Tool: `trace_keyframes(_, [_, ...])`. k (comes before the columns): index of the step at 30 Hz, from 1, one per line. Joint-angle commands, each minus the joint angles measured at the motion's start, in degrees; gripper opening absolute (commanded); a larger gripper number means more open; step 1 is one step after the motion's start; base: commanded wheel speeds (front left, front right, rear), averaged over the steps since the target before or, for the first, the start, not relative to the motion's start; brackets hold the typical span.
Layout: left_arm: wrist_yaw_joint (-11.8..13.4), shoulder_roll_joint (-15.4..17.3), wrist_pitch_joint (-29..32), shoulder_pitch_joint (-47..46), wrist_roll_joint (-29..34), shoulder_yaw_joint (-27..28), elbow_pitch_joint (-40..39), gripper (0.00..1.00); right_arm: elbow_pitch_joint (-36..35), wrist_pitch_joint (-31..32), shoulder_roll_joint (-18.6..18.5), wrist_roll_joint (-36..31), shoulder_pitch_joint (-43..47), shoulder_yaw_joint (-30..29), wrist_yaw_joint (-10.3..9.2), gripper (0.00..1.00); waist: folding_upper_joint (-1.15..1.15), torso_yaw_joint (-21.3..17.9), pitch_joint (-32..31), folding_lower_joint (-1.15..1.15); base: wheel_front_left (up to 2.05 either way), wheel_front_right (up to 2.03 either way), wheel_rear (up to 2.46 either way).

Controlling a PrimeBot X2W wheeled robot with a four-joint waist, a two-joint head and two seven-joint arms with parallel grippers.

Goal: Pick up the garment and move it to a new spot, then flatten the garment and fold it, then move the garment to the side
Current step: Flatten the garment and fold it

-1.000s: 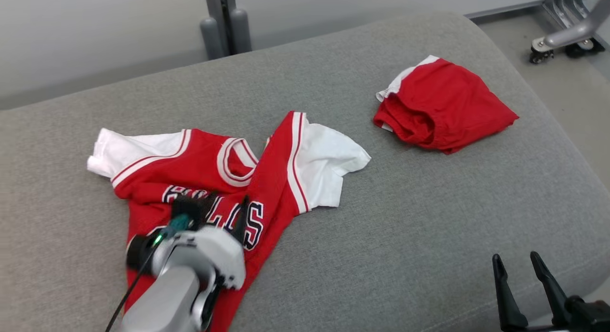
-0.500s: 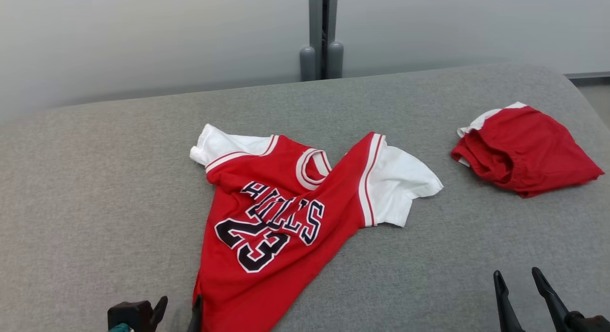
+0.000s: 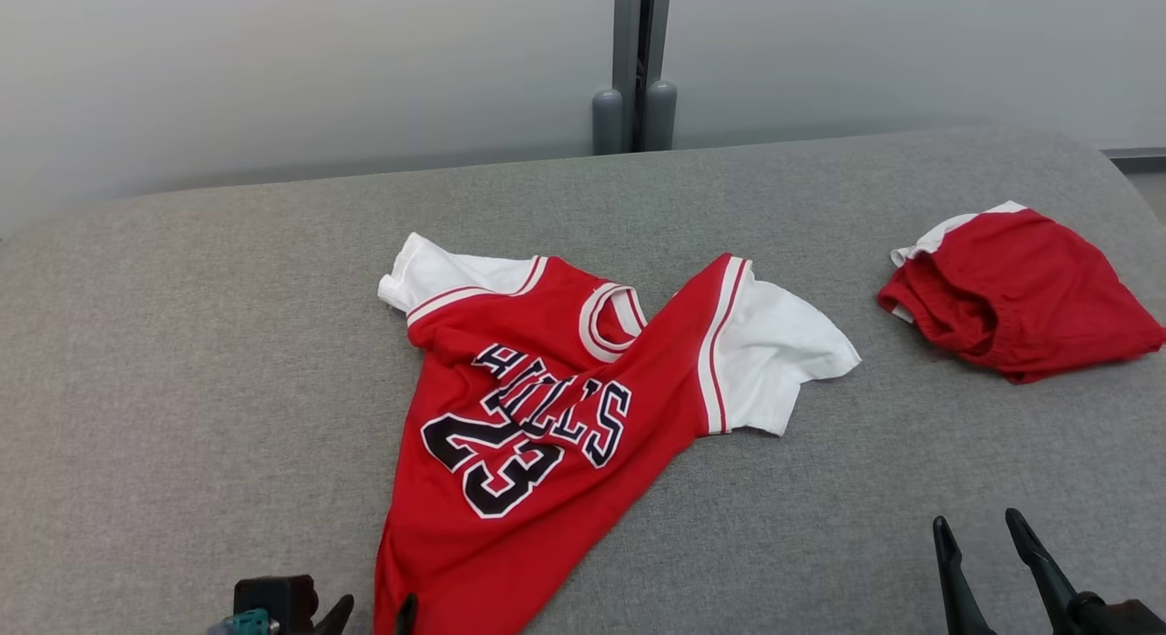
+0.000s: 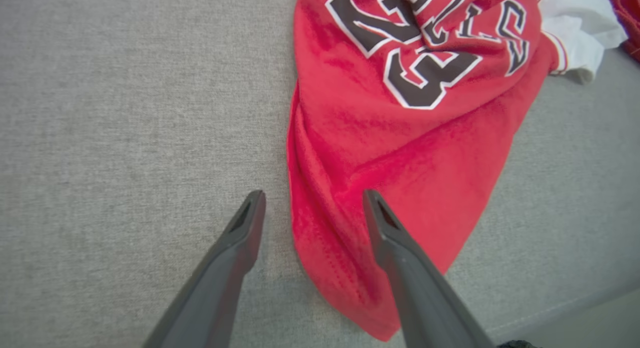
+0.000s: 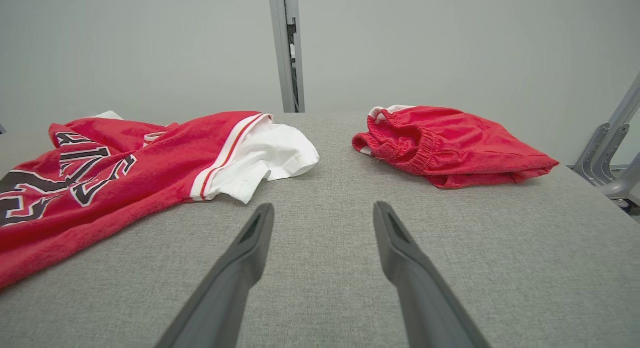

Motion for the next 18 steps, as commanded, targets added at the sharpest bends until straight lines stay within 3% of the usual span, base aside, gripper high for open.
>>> trace_keyframes(1, [-0.8,-0.6,0.3,-1.3,-0.7,0.2,1.3,1.00,0.1,-0.2,-0.4,0.2,0.1,-0.2,-0.01,1.00,0.00,-0.7,0.5,0.00,0.00,0.00,0.00])
trace_keyframes(2, [-1.2,-0.6,0.4,-1.9,-0.5,0.0,2.3,0.81,0.2,-0.2,-0.4,0.3,0.0,-0.3,-0.01,1.00,0.00,-0.9,0.8,0.00,0.00,0.00,0.00])
trace_keyframes(3, [-1.6,-1.0,0.5,-2.5,-0.9,0.1,3.2,0.73,0.2,-0.2,-0.4,0.3,-0.1,-0.3,-0.01,1.00,0.00,-1.1,1.0,0.00,0.00,0.00,0.00])
trace_keyframes(4, [-2.1,-1.4,0.3,-3.0,-1.2,0.2,4.1,0.49,0.2,-0.2,-0.4,0.3,-0.3,-0.2,-0.01,1.00,0.00,-1.3,1.2,0.00,0.00,0.00,0.00])
trace_keyframes(5, [-2.6,-1.5,0.4,-3.4,-1.3,0.1,5.2,0.38,0.2,-0.2,-0.4,0.3,-0.4,-0.2,-0.01,1.00,0.00,-1.6,1.4,0.00,0.00,0.00,0.00])
trace_keyframes(6, [-3.2,-1.8,0.3,-3.8,-1.6,0.2,6.1,0.10,0.3,-0.2,-0.4,0.4,-0.6,-0.2,-0.01,1.00,0.00,-1.8,1.6,0.00,0.00,0.00,0.00])
trace_keyframes(7, [-3.6,-1.9,-0.1,-4.3,-1.6,0.3,6.9,0.00,0.3,-0.2,-0.4,0.4,-0.8,-0.1,-0.01,1.00,0.00,-2.1,1.8,0.00,0.00,0.00,0.00])
trace_keyframes(18, [-5.4,0.5,-2.3,-8.6,-2.0,3.9,10.8,0.00,0.1,-0.2,-0.4,1.0,-1.3,-0.5,-0.01,1.00,0.00,-2.5,3.2,0.00,0.00,0.00,0.00])
